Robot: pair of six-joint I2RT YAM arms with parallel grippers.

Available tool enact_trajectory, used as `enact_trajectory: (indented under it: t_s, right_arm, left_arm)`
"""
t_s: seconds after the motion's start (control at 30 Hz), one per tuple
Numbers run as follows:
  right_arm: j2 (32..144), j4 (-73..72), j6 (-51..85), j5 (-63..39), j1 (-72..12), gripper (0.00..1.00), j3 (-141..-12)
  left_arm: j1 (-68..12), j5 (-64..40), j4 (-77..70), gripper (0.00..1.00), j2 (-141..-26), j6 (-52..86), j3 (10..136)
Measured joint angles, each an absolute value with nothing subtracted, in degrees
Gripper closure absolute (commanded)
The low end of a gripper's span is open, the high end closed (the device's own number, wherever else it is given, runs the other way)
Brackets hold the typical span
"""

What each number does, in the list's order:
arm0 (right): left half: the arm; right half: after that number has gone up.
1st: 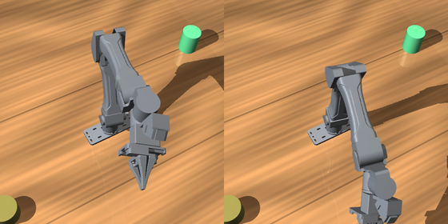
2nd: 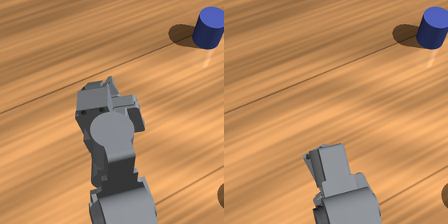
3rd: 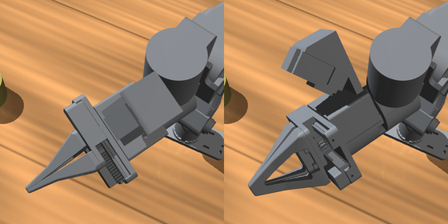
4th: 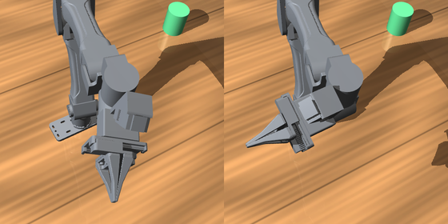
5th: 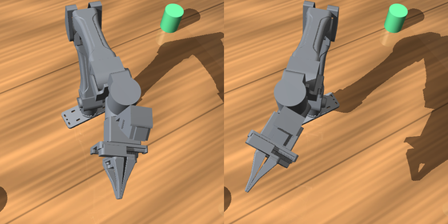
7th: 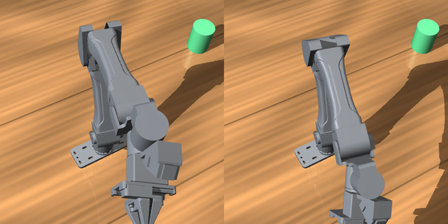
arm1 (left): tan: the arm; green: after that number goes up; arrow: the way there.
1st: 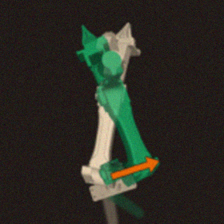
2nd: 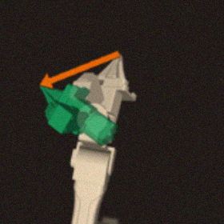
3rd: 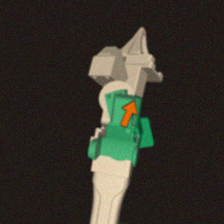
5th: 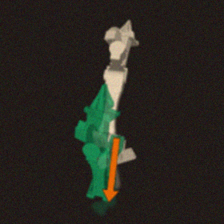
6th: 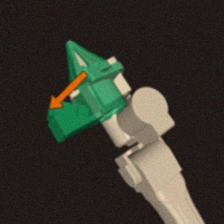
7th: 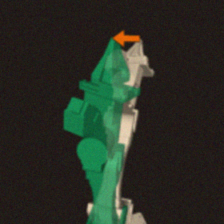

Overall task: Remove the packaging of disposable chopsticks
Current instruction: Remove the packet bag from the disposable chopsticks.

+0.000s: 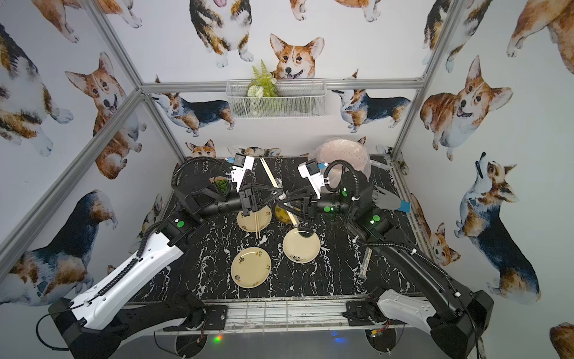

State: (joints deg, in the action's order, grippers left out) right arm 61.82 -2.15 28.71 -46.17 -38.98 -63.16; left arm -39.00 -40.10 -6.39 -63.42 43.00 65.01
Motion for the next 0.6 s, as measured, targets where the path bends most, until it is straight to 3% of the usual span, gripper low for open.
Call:
enact_trajectory:
  t_s: [0.03, 0.13, 0.17, 0.43, 0.6]
  right_arm:
    - [61.8, -2.3, 29.5, -45.9, -39.0, 1.0, -63.1]
    - [61.5, -2.7, 29.1, -45.6, -39.0, 1.0, -62.6]
    - [61.1, -2.5, 29.0, -45.6, -39.0, 1.0, -62.3]
    - [58.0, -0.1, 28.3, -46.6, -39.0, 1.0, -59.8]
    - [57.4, 1.1, 28.3, -47.7, -39.0, 1.0, -59.1]
  left_arm:
    - [-39.0, -40.1, -6.7, 0.91, -63.4, 42.8, 65.0]
    - [-39.0, -39.3, -6.9, 0.51, -63.0, 42.7, 65.0]
    - [-38.9, -38.5, -6.9, 0.46, -62.5, 42.7, 65.1]
    - [-34.7, -33.1, -7.0, 0.46, -59.4, 42.7, 65.7]
    - [-33.7, -35.1, -8.5, 0.54, -61.9, 45.6, 65.7]
